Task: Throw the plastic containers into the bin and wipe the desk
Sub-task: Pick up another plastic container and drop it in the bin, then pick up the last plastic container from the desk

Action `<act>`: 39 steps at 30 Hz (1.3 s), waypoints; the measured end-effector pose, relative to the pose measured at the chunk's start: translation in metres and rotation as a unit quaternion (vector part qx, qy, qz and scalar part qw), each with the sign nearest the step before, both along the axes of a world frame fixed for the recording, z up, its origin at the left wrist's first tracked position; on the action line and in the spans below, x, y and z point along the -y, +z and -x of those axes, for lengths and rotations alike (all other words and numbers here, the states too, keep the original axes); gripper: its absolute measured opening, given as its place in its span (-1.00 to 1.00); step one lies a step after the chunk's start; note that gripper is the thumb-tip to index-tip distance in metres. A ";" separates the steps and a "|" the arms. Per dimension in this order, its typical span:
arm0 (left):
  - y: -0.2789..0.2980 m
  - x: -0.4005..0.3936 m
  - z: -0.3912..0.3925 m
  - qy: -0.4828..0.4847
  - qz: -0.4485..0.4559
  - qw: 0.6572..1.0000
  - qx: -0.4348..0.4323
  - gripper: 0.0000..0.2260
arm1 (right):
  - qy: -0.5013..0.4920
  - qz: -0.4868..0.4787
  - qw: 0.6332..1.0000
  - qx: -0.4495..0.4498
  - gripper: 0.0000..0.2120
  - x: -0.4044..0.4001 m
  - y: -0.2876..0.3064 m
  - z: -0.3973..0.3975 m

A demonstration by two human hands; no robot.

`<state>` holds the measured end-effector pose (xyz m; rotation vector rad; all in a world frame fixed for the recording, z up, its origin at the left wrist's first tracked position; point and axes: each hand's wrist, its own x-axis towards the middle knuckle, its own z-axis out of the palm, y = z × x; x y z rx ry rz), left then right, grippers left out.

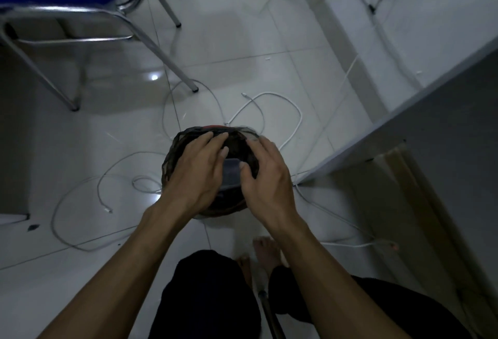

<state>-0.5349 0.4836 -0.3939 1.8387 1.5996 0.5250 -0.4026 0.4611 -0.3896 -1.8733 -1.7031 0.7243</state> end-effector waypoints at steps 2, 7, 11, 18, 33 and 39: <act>0.021 0.006 -0.009 -0.024 -0.041 0.999 0.020 -0.66 | -0.021 -0.015 1.000 -0.005 -0.58 0.012 0.024 -0.006; 0.079 0.030 -0.037 -0.053 -0.090 0.994 0.041 -0.66 | -0.081 -0.029 0.995 -0.041 -0.57 0.042 0.081 -0.021; 0.124 0.055 -0.064 -0.098 -0.127 0.984 0.074 -0.61 | -0.124 -0.078 0.987 -0.060 -0.58 0.069 0.126 -0.035; 0.189 0.096 -0.104 -0.188 -0.206 0.958 0.071 -0.56 | -0.214 -0.163 0.960 -0.073 -0.61 0.132 0.196 -0.066; 0.274 0.190 -0.235 -0.363 -0.322 0.870 0.089 -0.63 | -0.417 -0.298 0.857 -0.058 -0.64 0.267 0.267 -0.176; 0.289 0.211 -0.279 -0.424 -0.315 0.840 0.124 -0.62 | -0.485 -0.322 0.813 -0.028 -0.63 0.295 0.277 -0.205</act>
